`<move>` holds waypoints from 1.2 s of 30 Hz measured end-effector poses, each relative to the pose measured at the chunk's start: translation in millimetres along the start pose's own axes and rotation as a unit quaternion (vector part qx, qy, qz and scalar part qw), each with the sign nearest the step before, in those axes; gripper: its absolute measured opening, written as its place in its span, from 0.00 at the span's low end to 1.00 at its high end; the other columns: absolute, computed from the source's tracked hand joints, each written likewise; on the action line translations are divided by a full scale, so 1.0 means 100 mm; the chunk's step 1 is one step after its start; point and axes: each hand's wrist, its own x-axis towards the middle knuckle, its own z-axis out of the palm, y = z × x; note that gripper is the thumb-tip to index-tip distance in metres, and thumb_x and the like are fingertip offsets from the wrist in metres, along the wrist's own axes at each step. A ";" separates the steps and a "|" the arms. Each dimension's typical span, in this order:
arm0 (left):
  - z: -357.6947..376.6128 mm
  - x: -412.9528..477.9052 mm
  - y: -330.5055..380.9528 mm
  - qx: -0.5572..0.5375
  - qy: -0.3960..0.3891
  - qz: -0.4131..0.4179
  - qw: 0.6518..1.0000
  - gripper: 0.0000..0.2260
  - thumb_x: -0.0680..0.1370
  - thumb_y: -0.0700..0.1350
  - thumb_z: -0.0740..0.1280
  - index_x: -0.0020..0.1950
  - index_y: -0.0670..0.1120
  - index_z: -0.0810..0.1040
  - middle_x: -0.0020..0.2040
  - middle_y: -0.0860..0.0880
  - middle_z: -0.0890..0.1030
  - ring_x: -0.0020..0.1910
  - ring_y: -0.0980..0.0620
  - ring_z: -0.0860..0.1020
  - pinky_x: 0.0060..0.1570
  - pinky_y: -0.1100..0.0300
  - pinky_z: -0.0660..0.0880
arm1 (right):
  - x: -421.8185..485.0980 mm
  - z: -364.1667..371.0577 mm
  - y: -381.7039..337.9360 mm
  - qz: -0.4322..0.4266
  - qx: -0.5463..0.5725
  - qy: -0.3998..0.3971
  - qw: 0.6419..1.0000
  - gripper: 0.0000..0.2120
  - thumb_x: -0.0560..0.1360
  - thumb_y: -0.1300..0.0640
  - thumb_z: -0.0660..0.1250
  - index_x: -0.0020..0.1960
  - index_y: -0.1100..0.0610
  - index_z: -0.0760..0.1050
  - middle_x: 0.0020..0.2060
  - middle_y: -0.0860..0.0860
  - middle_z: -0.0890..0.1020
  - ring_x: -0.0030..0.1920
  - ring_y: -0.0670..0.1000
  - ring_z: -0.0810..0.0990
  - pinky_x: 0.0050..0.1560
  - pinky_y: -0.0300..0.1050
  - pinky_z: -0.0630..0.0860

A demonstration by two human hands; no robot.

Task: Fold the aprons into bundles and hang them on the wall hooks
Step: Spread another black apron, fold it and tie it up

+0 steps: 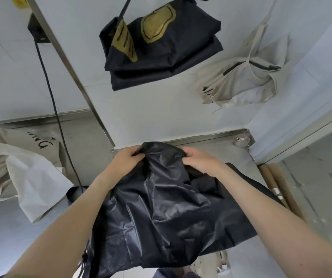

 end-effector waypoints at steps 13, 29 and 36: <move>-0.22 -0.17 -0.12 0.272 0.067 0.005 0.960 0.13 0.83 0.49 0.56 0.64 0.51 0.75 0.58 0.46 0.80 0.54 0.42 0.77 0.47 0.54 0.72 | -0.36 -0.32 -0.34 0.120 -0.364 -0.044 0.923 0.08 0.76 0.58 0.62 0.41 0.61 0.70 0.35 0.54 0.73 0.34 0.52 0.70 0.35 0.46 0.64; -0.13 -0.07 0.46 0.241 0.330 0.040 0.912 0.09 0.81 0.42 0.56 0.56 0.41 0.74 0.51 0.41 0.77 0.45 0.39 0.75 0.36 0.53 0.66 | -0.68 -0.57 -0.49 -0.156 -0.480 0.461 0.730 0.09 0.75 0.62 0.63 0.53 0.64 0.74 0.47 0.60 0.79 0.48 0.62 0.75 0.44 0.52 0.69; -0.05 -0.04 0.21 0.246 -0.025 -0.001 0.969 0.05 0.74 0.45 0.67 0.43 0.44 0.75 0.40 0.48 0.76 0.45 0.46 0.77 0.40 0.59 0.67 | -0.92 -0.51 0.37 -0.132 -0.546 0.266 0.784 0.12 0.74 0.64 0.64 0.56 0.58 0.78 0.46 0.52 0.82 0.53 0.56 0.74 0.53 0.51 0.62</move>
